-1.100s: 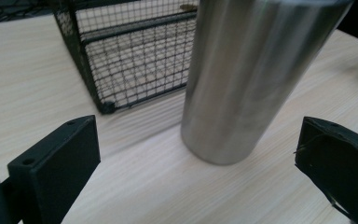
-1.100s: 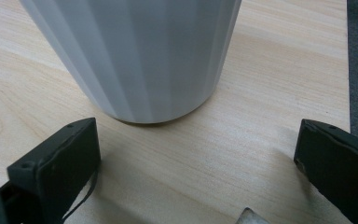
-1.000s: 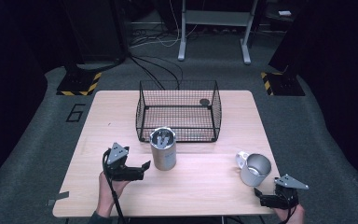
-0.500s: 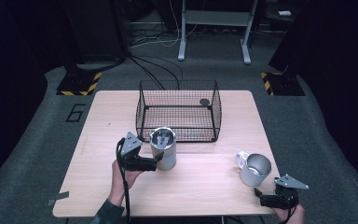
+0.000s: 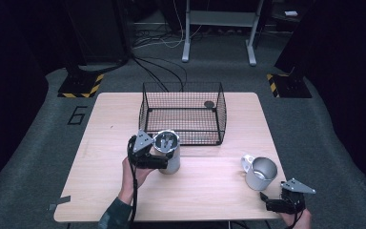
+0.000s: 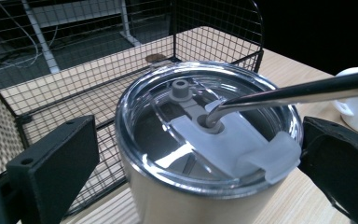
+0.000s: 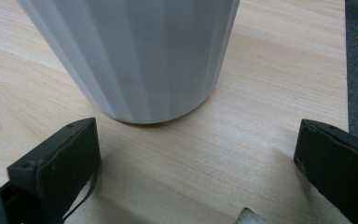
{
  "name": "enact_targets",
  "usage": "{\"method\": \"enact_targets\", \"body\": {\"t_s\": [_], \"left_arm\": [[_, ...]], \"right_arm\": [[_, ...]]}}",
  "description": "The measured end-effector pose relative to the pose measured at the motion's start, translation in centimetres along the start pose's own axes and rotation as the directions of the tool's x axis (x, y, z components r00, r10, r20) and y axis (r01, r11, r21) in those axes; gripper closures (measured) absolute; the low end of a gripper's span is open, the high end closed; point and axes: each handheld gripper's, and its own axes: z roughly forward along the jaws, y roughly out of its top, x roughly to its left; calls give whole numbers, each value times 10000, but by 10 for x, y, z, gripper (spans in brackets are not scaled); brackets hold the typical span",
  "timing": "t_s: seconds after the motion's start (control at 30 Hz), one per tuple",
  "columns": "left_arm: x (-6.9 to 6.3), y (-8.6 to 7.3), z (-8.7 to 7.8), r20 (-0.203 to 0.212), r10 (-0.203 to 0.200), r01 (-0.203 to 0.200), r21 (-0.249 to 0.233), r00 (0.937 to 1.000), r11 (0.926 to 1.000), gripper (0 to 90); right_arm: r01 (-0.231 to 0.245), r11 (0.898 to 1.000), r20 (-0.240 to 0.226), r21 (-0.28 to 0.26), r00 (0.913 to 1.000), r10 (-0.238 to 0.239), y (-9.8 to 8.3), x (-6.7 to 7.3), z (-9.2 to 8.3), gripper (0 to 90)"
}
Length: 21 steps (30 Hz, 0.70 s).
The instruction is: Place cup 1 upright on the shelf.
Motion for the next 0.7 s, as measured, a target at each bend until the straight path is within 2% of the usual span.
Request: {"method": "enact_targets", "body": {"t_s": [0.1, 0.3, 0.33, 0.5, 0.57, 0.7], "left_arm": [[0, 0, 6, 151, -94, 93, 37, 9998, 9999, 0], [1, 1, 10, 129, -111, 112, -82, 9999, 9999, 0], [1, 1, 12, 224, -135, 135, -15, 9997, 9999, 0], [0, 3, 15, 250, -7, 6, 53, 9997, 10000, 3], [-1, 2, 16, 120, -32, 33, -38, 9999, 10000, 27], [0, 2, 15, 215, -88, 88, -35, 9997, 10000, 35]], "right_arm": [[6, 10000, 7, -18, 10000, -6, 0, 0, 0, 0], [4, 10000, 3, -19, 10000, -4, 0, 0, 0, 0], [1, 10000, 4, -21, 10000, -1, 0, 0, 0, 0], [-1, 10000, 5, -18, 10000, 1, 0, 0, 0, 0], [-4, 10000, 7, -20, 10000, 4, 0, 0, 0, 0], [0, 10000, 3, -85, 10000, 0, 0, 0, 0, 0]]}}
